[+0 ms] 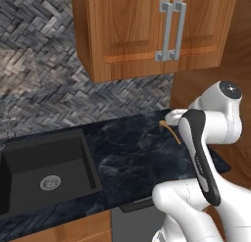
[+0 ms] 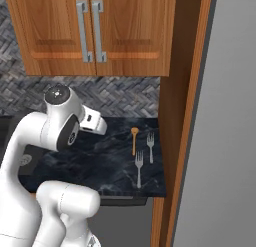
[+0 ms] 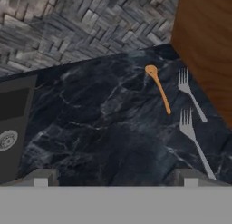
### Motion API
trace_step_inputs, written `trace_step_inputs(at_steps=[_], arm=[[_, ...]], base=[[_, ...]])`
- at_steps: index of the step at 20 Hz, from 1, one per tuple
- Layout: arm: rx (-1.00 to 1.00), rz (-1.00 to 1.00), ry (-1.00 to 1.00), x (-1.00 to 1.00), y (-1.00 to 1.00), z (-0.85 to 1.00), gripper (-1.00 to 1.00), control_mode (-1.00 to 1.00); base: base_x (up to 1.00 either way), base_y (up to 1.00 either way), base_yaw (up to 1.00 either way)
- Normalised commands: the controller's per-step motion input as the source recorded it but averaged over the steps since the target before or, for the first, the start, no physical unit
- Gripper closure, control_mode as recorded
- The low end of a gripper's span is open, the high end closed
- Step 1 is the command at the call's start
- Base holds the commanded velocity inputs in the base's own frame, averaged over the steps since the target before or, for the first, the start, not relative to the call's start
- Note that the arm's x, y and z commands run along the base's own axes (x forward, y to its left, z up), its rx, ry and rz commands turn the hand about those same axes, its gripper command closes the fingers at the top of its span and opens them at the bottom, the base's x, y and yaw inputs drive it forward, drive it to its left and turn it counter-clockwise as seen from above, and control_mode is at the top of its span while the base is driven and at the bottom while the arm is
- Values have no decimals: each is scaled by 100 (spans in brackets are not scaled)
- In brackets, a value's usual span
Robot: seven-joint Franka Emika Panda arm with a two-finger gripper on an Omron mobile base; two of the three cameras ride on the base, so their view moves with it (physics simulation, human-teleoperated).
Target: Organize the utensils by type. Pick up the wooden spoons from the counter and place them in the open cabinet. Then pick up the metallic utensils from the counter and place them in the open drawer.
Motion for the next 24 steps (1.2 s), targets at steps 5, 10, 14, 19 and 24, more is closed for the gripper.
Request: trace_step_inputs(at_steps=[5,10,14,19,24], arm=[[0,0,0,34,-11,-36,-100,-100],[-1,0,0,51,-18,-38,-100,-100],[-2,0,1,61,-17,-27,-100,-100],[-8,1,1,48,-29,-16,-100,-100],[-18,0,9,46,-26,-22,-100,-100]], base=[[0,0,0],[0,0,0],[0,0,0],[0,0,0],[0,0,0]])
